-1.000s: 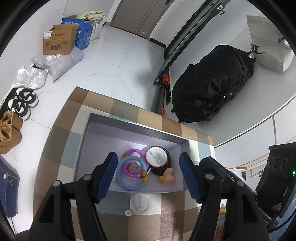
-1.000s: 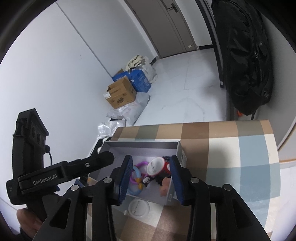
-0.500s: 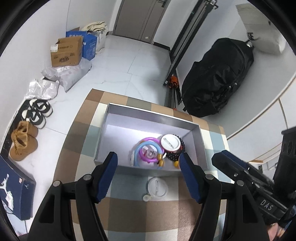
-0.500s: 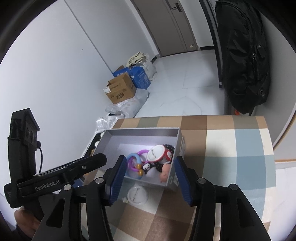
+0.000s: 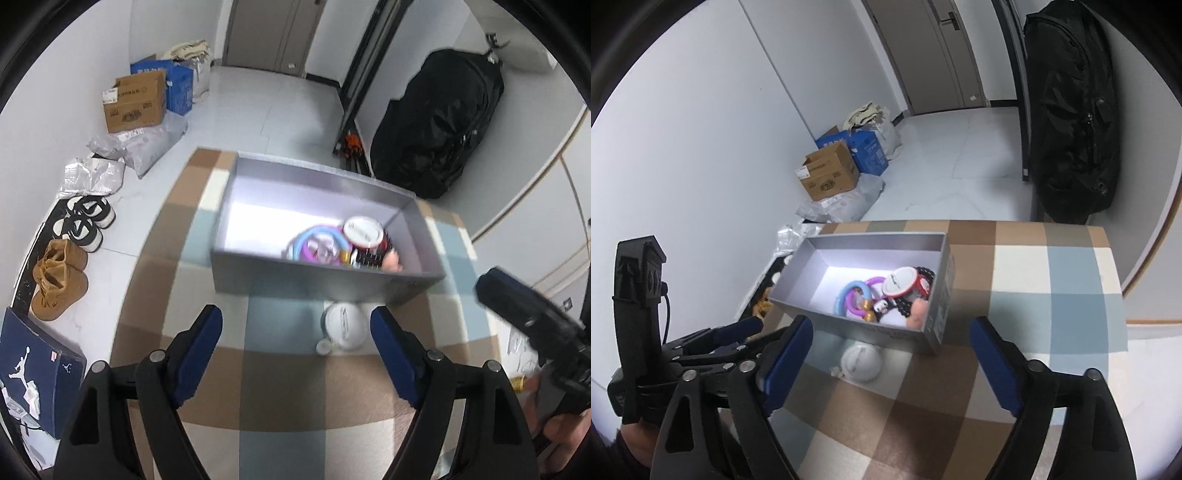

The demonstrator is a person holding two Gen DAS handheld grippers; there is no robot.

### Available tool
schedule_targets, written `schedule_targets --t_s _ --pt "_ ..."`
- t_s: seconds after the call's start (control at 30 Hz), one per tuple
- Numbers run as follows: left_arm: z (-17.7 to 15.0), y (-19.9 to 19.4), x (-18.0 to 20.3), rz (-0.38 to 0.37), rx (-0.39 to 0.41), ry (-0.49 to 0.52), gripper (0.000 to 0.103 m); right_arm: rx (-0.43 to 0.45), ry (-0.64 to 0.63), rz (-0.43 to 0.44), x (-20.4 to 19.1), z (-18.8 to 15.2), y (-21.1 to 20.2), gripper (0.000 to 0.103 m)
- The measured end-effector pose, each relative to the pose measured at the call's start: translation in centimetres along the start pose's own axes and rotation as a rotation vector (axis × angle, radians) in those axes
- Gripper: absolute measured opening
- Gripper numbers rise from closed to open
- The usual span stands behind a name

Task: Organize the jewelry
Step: 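Lift both grippers out of the box back over the mat, then grasp the small white piece with the left gripper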

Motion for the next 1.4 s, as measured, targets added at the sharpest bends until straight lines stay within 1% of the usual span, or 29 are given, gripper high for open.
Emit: schedule_targets --t_s 0.07,0.17,0.37,0.57,0.63,0.67,0.73,0.77,0.8,0.87,0.93,1.0,1.07,1.23,1.27,1.3,1.4 --pt "-0.2 0.6 -0.3 0.016 -0.019 0.002 0.079 0.002 0.005 -0.009 0.3 -0.2 -0.1 0.099" --pt "-0.7 1.4 -0.3 0.044 -0.039 0.014 0.079 0.007 0.013 -0.025 0.7 -0.5 -0.3 0.103" --pt "-1.0 1.5 0.0 0.066 -0.037 0.033 0.079 0.000 0.025 -0.063 1.5 -0.9 -0.4 0.103" --pt "-1.4 2.2 0.2 0.041 -0.049 0.044 0.078 0.002 0.031 -0.062 1.9 -1.0 -0.7 0.103" --pt "-1.5 2.6 0.1 0.019 -0.062 0.043 0.072 0.004 0.025 -0.066 1.8 -1.0 -0.8 0.103" --pt "-1.4 2.8 0.1 0.017 -0.069 0.044 0.067 0.005 0.023 -0.067 1.8 -1.1 -0.9 0.103" --pt "-1.4 2.7 0.4 0.026 -0.055 0.064 0.062 0.003 0.022 -0.066 1.8 -1.1 -0.9 0.103" --pt "-1.4 2.7 0.6 0.026 -0.059 0.077 0.054 0.003 0.022 -0.067 1.9 -1.1 -0.9 0.103" --pt "-1.5 2.8 0.8 0.033 -0.057 0.085 0.050 0.003 0.023 -0.068 1.9 -1.1 -1.0 0.103" --pt "-1.6 2.8 1.3 0.040 -0.057 0.111 0.046 0.005 0.028 -0.067 2.0 -1.1 -1.1 0.103" --pt "-1.8 2.9 1.8 0.064 -0.052 0.145 0.040 0.003 0.031 -0.065 2.1 -1.1 -1.1 0.103" --pt "-2.1 2.9 2.4 0.079 -0.053 0.192 0.031 0.003 0.032 -0.067 2.1 -1.1 -1.1 0.103" --pt "-2.4 3.1 3.0 0.085 -0.057 0.233 0.024 0.002 0.032 -0.067 2.1 -1.1 -1.2 0.103" --pt "-2.7 3.0 3.6 0.114 -0.053 0.289 0.019 0.002 0.035 -0.068 2.1 -1.1 -1.2 0.103" --pt "-2.8 3.0 3.6 0.118 -0.057 0.295 0.014 0.002 0.033 -0.068 2.1 -1.1 -1.2 0.103" --pt "-2.8 2.9 3.5 0.113 -0.062 0.293 0.008 0.002 0.032 -0.068 2.1 -1.1 -1.2 0.103" --pt "-2.6 2.7 2.9 0.072 -0.074 0.266 0.008 0.000 0.029 -0.071 2.2 -1.2 -1.1 0.103"
Point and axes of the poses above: each gripper's, at about its wrist camera, not at the fingertips, and y roughly the way its jaws point, x to its right, z to its top, the point moved 2 cm from there along y, roughly the way its jaws point, and after that the axes turned 10 degrees about -x, right-handed, at the moved point
